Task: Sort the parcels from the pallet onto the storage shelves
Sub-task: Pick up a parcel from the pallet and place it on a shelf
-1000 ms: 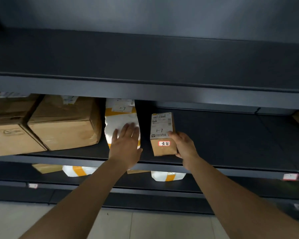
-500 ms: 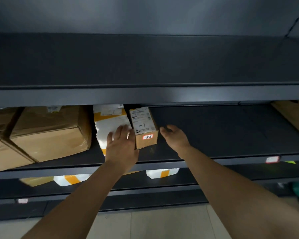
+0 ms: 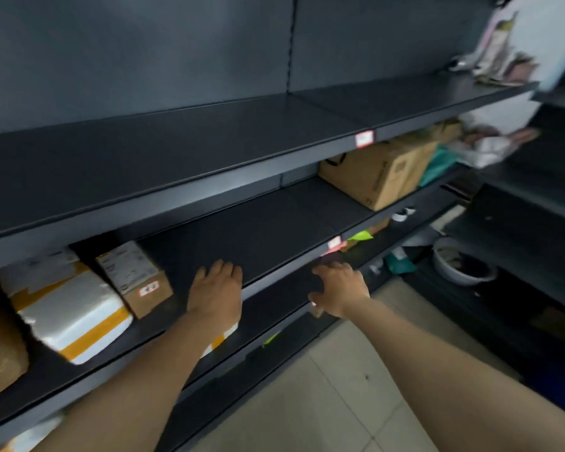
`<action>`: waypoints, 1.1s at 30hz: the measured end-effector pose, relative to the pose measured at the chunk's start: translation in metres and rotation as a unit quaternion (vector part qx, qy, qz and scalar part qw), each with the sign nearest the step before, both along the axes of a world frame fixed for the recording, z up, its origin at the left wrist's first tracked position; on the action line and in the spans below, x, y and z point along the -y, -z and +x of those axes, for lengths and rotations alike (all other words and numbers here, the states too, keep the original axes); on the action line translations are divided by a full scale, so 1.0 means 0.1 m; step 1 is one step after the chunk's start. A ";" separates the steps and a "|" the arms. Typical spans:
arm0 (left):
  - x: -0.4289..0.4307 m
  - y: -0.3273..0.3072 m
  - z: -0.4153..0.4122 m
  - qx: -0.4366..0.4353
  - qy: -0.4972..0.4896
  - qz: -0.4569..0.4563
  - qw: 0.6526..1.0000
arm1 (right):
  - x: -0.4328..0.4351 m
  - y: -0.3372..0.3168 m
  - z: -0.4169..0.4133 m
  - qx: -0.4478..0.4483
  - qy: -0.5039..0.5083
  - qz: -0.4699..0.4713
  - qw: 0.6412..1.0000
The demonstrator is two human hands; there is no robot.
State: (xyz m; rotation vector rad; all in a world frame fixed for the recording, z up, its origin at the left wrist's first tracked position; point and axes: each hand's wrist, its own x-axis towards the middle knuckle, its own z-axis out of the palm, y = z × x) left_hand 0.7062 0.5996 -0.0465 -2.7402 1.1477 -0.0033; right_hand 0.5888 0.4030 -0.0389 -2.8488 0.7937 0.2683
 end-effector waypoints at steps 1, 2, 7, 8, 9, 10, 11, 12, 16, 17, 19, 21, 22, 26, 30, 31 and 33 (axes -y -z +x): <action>0.14 -0.02 -0.08 0.000 0.024 -0.003 1.000 | 0.11 -0.06 -0.19 -0.002 0.017 -0.010 1.000; 0.28 -0.05 -0.17 0.003 0.047 -0.007 0.999 | 0.22 -0.12 -0.38 0.000 0.035 -0.019 0.999; 1.07 -0.29 -0.76 0.016 0.157 -0.021 0.987 | 0.84 -0.57 -1.41 0.008 0.134 -0.062 0.989; 1.22 -0.36 -0.90 0.023 0.177 -0.026 0.984 | 0.95 -0.65 -1.61 0.010 0.151 -0.070 0.986; 1.38 -0.43 -1.05 0.031 0.196 -0.032 0.979 | 1.05 -0.73 -1.82 0.011 0.169 -0.077 0.982; 1.53 -0.49 -1.21 0.038 0.216 -0.040 0.975 | 1.14 -0.79 -2.04 0.013 0.187 -0.083 0.979; 1.69 -0.54 -1.38 0.040 0.234 -0.045 0.970 | 1.23 -0.84 -2.25 0.015 0.203 -0.087 0.975; 1.84 -0.59 -1.55 0.040 0.251 -0.049 0.966 | 1.30 -0.88 -2.48 0.016 0.218 -0.088 0.972; 2.43 -0.75 -2.30 0.046 0.313 -0.062 0.946 | 1.56 -0.98 -3.40 0.014 0.274 -0.088 0.958; 2.57 -0.77 -2.50 0.046 0.326 -0.063 0.942 | 1.62 -1.00 -3.63 0.013 0.286 -0.090 0.954; 2.86 -0.82 -2.91 0.048 0.348 -0.063 0.934 | 1.74 -1.01 -4.10 0.008 0.307 -0.095 0.947; 3.13 -0.84 -3.35 0.047 0.369 -0.060 0.926 | 1.85 -1.01 -4.57 0.002 0.330 -0.097 0.939; 3.25 -0.84 -3.57 0.045 0.379 -0.061 0.922 | 1.91 -1.01 -4.80 0.000 0.342 -0.098 0.935; 3.72 -0.84 -4.43 0.033 0.417 -0.071 0.905 | 2.13 -0.99 -5.66 -0.010 0.381 -0.094 0.920; 4.16 -0.77 -5.23 0.013 0.464 -0.068 0.883 | 2.34 -0.92 -6.46 -0.019 0.419 -0.085 0.904; 4.26 -0.76 -5.41 0.008 0.476 -0.064 0.877 | 2.38 -0.89 -6.64 -0.022 0.431 -0.076 0.899; 4.49 -0.72 -5.78 0.006 0.499 -0.057 0.865 | 2.49 -0.82 -6.99 -0.023 0.456 -0.062 0.888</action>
